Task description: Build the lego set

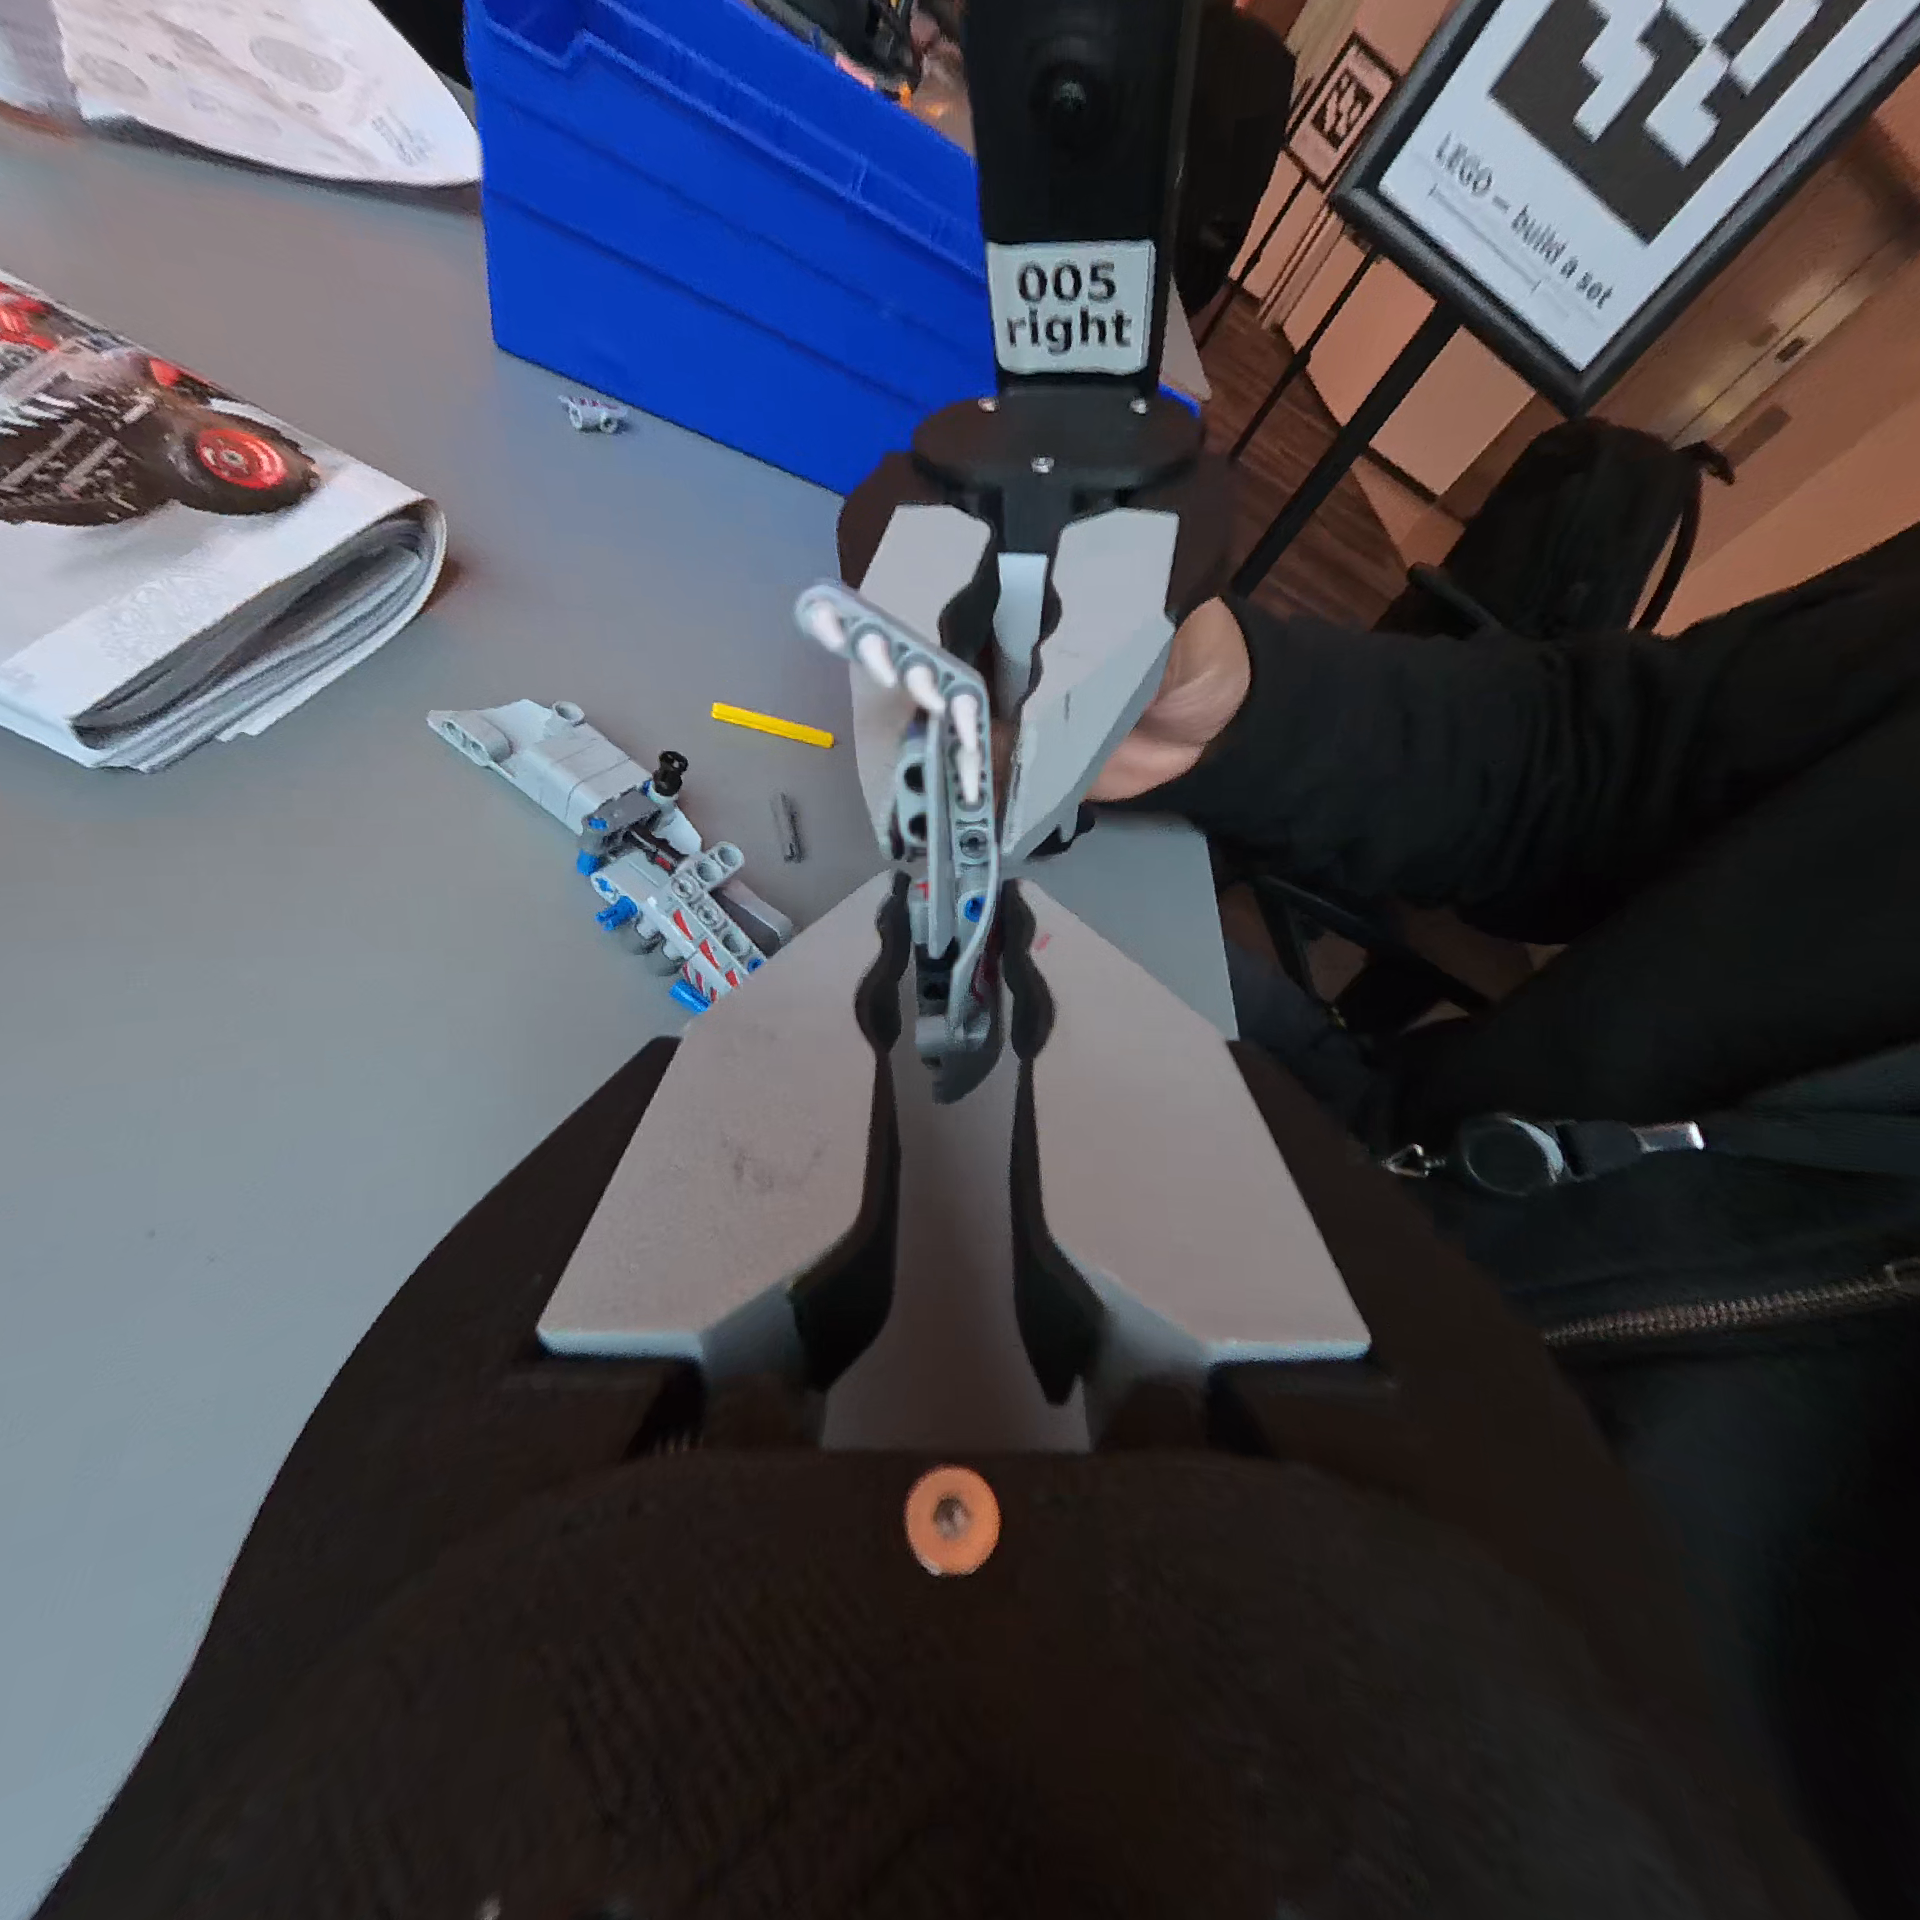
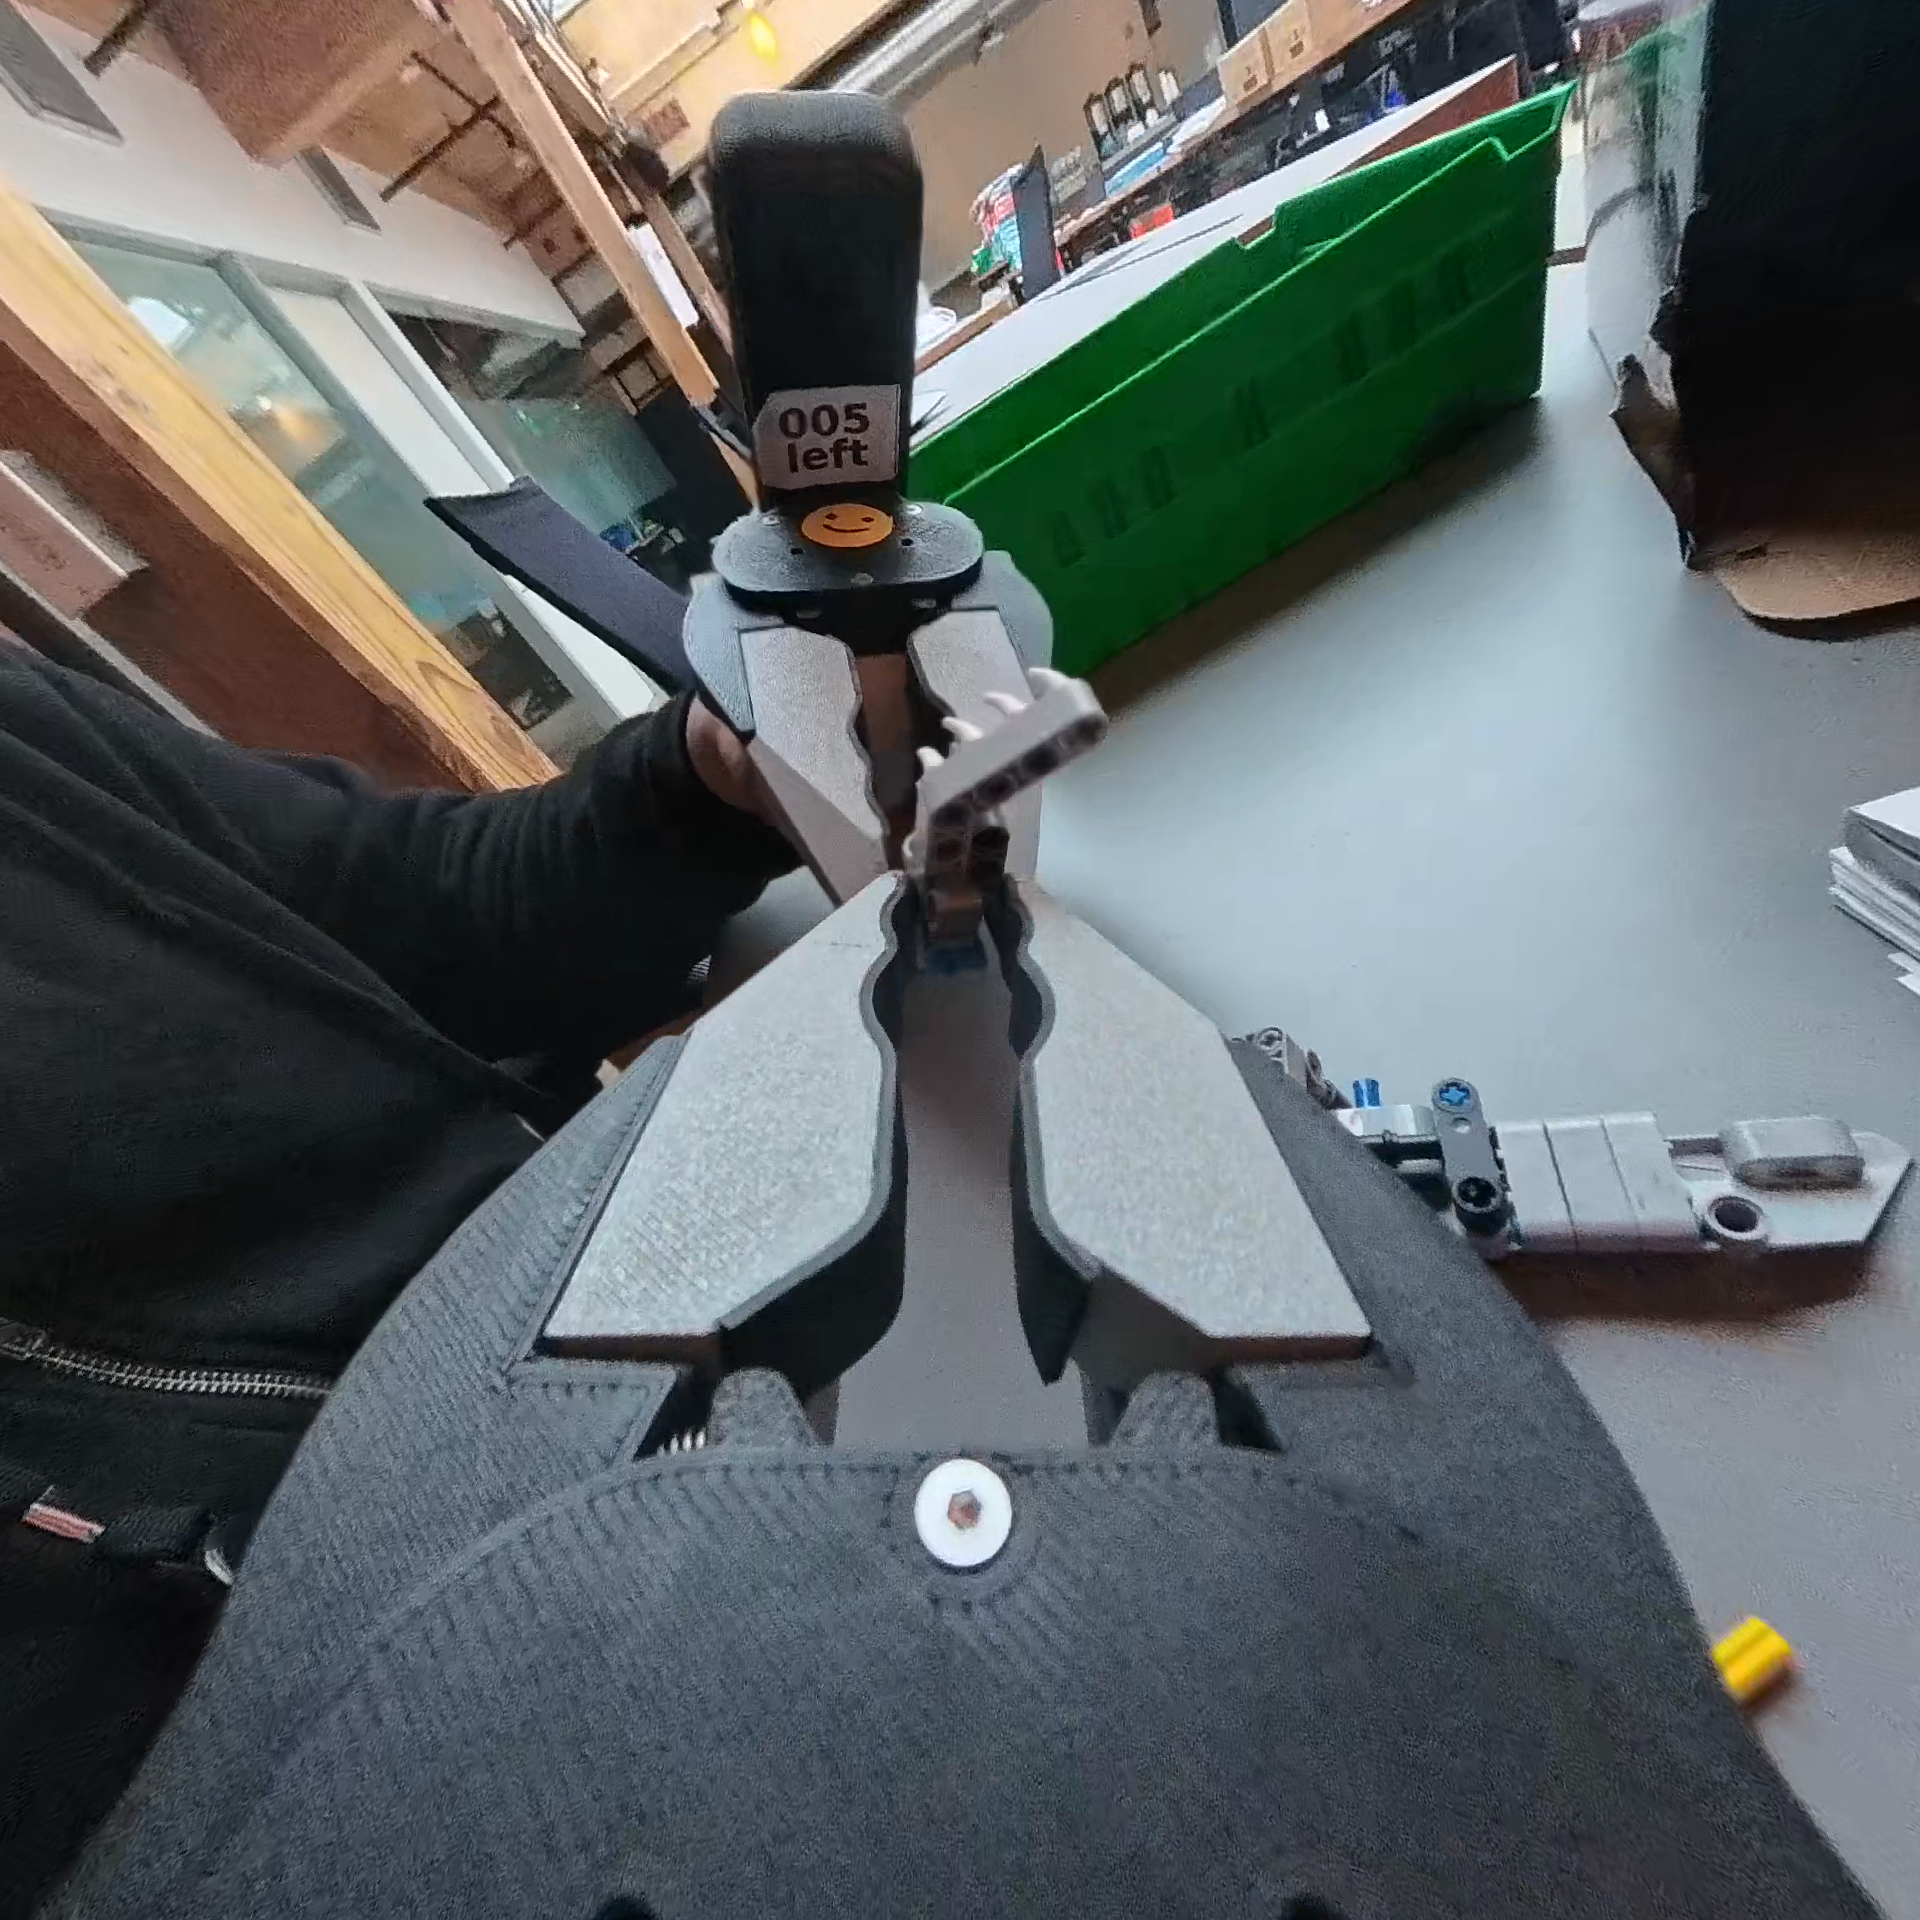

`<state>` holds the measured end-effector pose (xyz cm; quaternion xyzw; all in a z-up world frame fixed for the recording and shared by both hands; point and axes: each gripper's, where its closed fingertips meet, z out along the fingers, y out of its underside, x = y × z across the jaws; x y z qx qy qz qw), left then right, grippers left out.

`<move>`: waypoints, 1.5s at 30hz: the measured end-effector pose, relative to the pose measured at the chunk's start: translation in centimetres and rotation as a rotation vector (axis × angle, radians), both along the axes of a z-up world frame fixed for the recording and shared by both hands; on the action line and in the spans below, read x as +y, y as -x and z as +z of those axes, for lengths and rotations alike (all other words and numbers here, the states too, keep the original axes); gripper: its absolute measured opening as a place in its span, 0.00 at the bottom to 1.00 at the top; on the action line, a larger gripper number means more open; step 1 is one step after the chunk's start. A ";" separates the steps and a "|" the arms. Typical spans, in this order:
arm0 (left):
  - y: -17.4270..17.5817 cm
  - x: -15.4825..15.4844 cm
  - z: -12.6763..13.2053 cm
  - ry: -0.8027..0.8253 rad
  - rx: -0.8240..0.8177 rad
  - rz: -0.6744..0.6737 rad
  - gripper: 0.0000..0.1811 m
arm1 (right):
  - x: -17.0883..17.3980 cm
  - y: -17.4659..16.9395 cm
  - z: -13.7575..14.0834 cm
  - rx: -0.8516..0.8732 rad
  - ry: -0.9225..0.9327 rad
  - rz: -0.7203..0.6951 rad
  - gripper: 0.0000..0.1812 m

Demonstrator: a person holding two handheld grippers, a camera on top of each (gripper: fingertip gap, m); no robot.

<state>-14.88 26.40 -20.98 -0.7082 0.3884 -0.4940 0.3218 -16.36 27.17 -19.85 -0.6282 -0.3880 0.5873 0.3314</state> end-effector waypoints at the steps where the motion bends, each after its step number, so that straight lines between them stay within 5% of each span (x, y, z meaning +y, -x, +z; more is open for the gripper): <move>1: 0.2 0.3 0.2 0.005 -0.013 0.016 0.08 | 0.1 -0.1 -0.1 -0.015 -0.005 -0.002 0.07; 12: 0.7 0.0 -0.4 0.301 0.014 -0.105 0.07 | -0.8 -1.2 -1.8 -0.240 -0.102 0.145 0.05; 26: -0.1 -0.1 -0.6 0.349 0.026 -0.161 0.07 | -0.8 -1.1 -1.4 -0.091 0.142 0.231 0.03; 34: 0.6 0.3 -0.6 0.287 0.061 -0.149 0.07 | -0.8 -0.6 -1.6 -0.118 0.068 0.232 0.03; 45: 0.5 -0.1 -1.0 0.019 0.068 -0.156 0.07 | -1.1 -1.0 -2.2 -0.410 -0.157 0.334 0.03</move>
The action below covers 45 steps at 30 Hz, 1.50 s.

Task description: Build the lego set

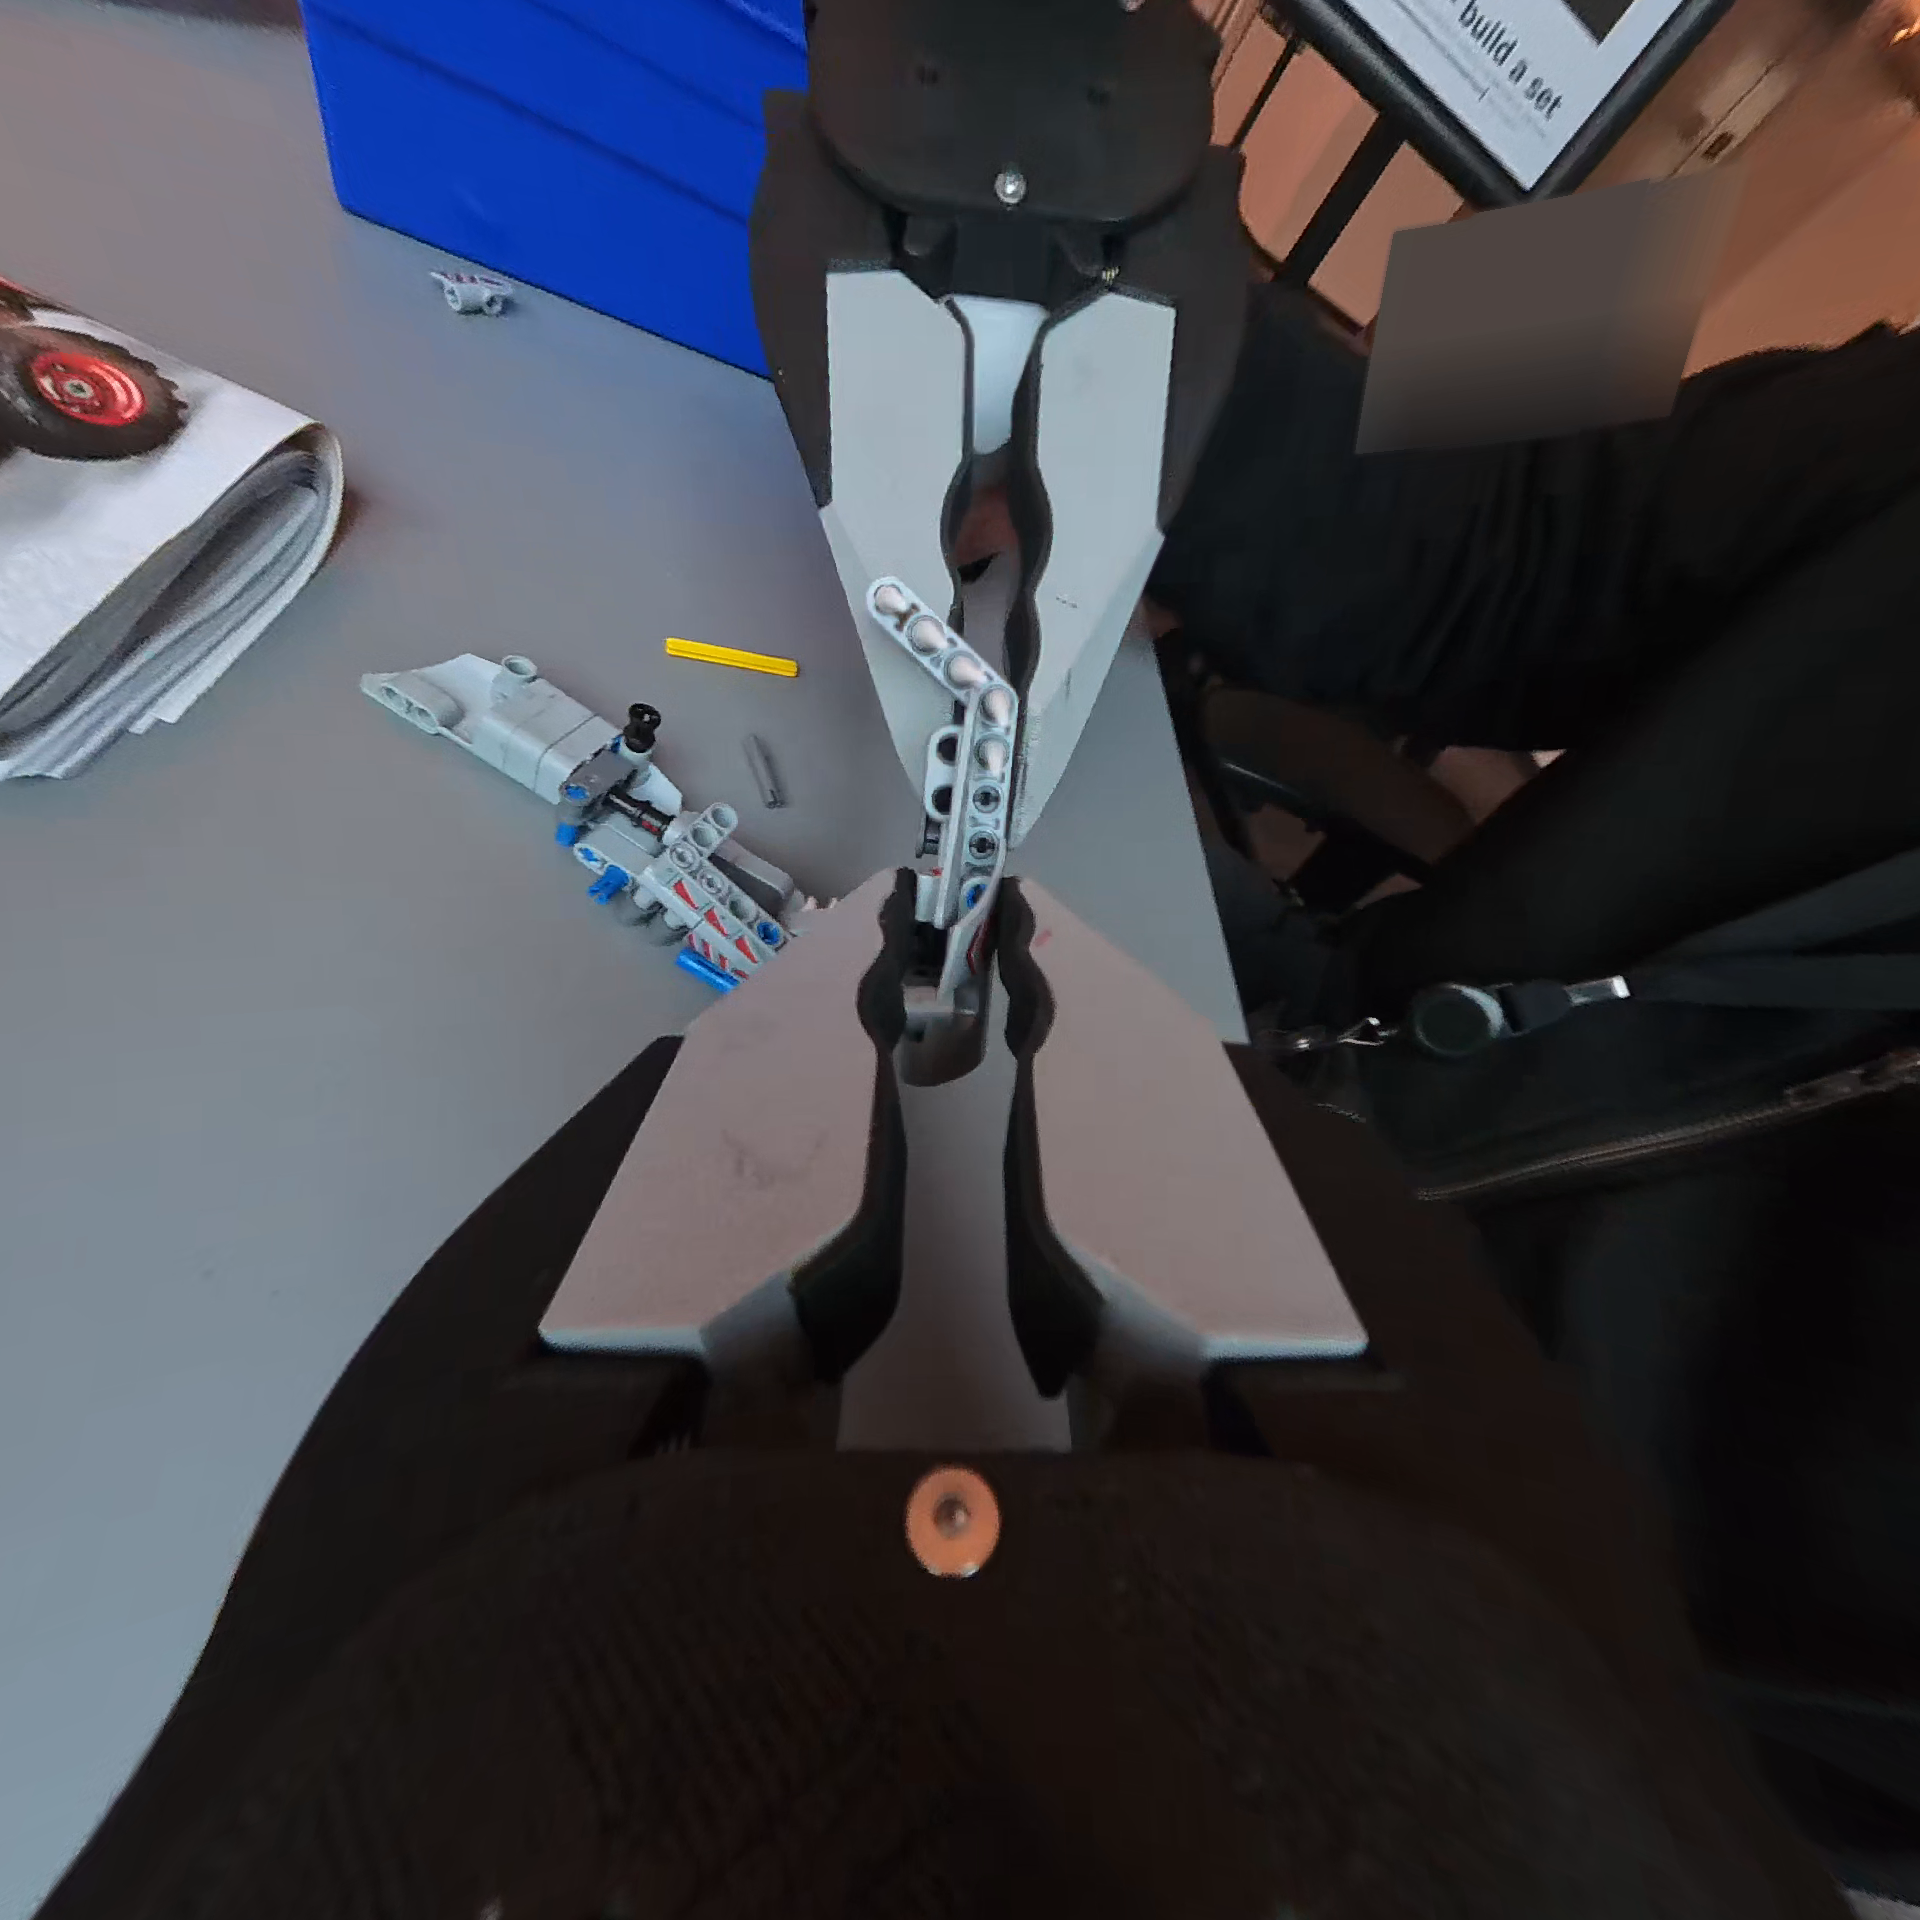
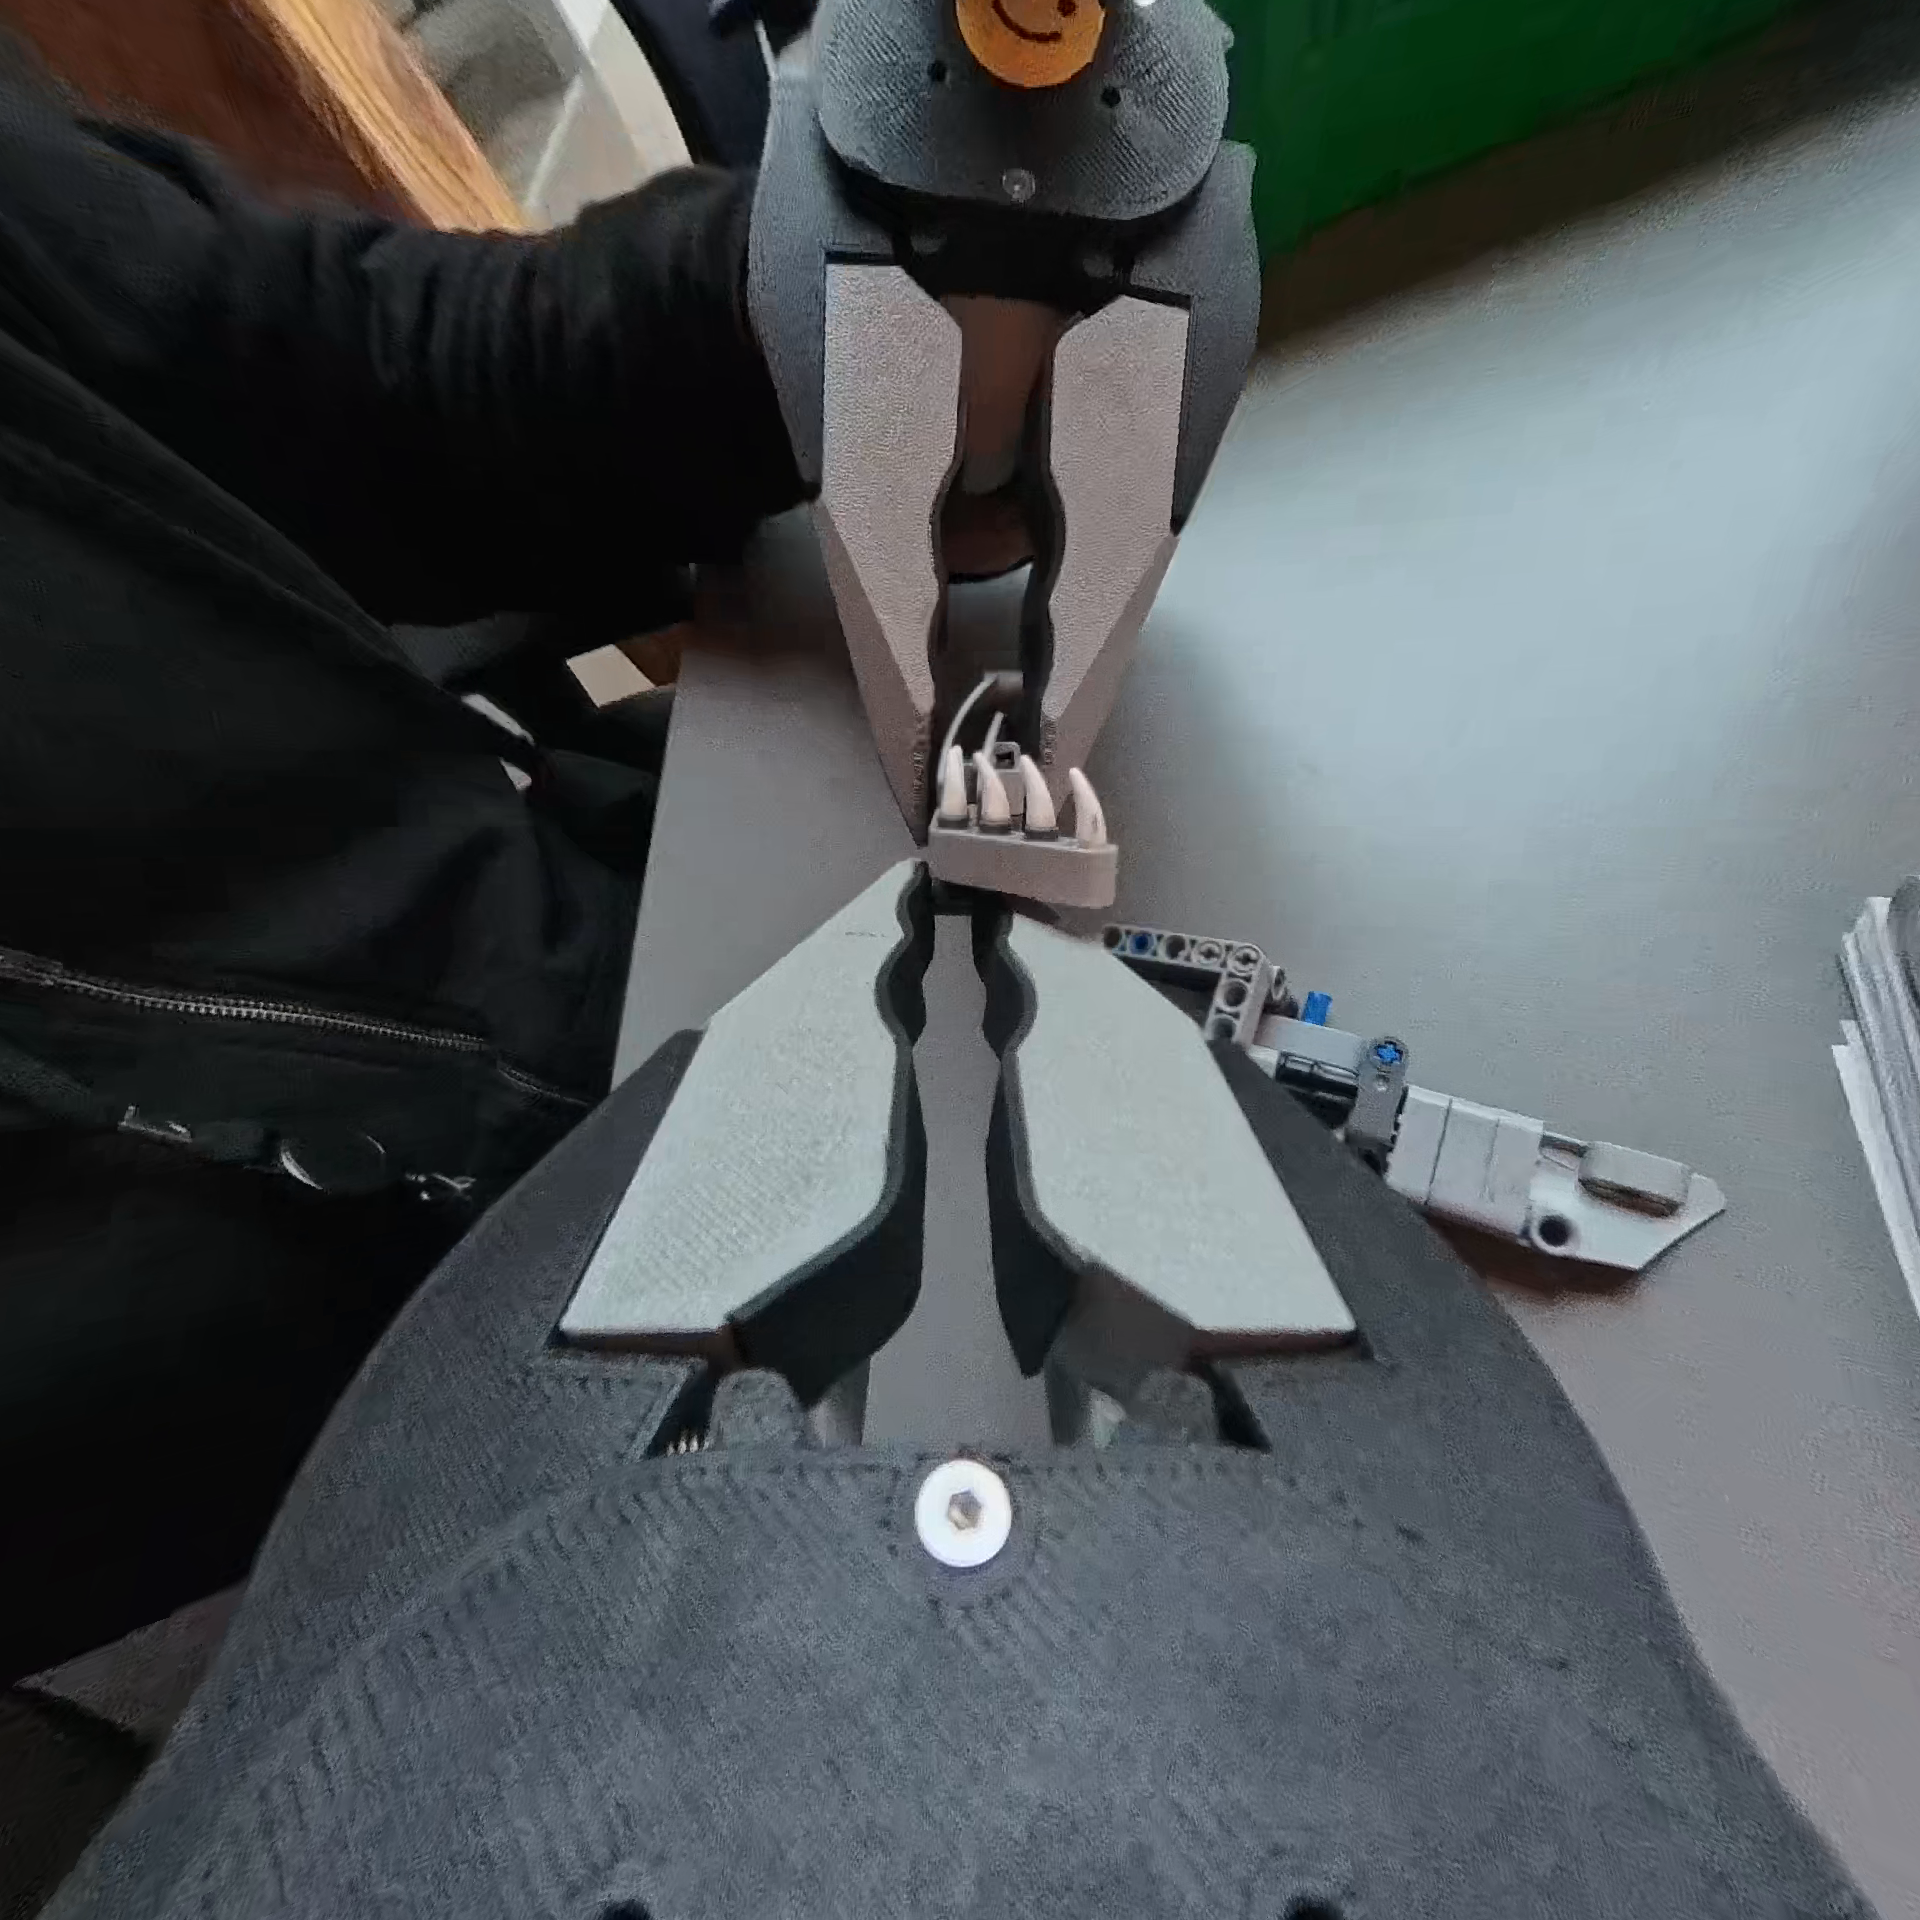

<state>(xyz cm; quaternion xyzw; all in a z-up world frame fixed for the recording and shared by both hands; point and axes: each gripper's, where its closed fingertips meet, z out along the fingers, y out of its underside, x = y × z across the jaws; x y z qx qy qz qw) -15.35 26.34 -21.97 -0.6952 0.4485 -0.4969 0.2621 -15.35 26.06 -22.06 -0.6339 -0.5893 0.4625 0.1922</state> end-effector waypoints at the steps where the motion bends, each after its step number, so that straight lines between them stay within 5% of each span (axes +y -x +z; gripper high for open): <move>1: -0.1 0.0 -0.2 -0.015 -0.006 0.001 0.07 | 0.0 -0.1 -0.1 -0.022 -0.012 0.008 0.03; 7: 0.2 0.0 -1.3 -0.077 0.063 0.004 0.07 | 0.4 0.2 -0.8 -0.092 -0.127 0.009 0.03; 13: 0.3 0.3 0.4 -0.004 -0.050 0.035 0.08 | 0.9 0.8 1.3 0.164 0.152 -0.072 0.03; 17: 0.6 1.0 -0.5 0.003 0.005 0.091 0.07 | 1.4 1.0 0.3 0.153 0.119 -0.141 0.03; 24: 0.7 0.3 0.2 0.059 0.009 0.028 0.07 | 0.3 0.8 0.2 0.043 -0.054 -0.007 0.03; 33: 0.4 -0.3 -3.0 0.008 0.148 -0.011 0.07 | 0.1 -0.5 -3.3 -0.283 -0.257 0.204 0.02; 35: 1.0 0.5 -0.9 0.029 0.042 0.025 0.08 | 0.6 -2.8 -6.8 -0.467 -0.366 0.259 0.05; 36: 2.0 1.5 0.4 0.030 -0.003 0.069 0.07 | -0.2 -1.2 -5.4 -0.320 -0.260 0.205 0.03; 38: 3.6 2.7 -1.4 -0.053 0.139 0.126 0.07 | 0.5 0.0 -2.3 -0.156 -0.108 0.100 0.02; 45: 2.4 2.1 -1.0 0.042 0.021 0.101 0.07 | 2.3 1.1 -1.2 0.039 -0.148 -0.029 0.03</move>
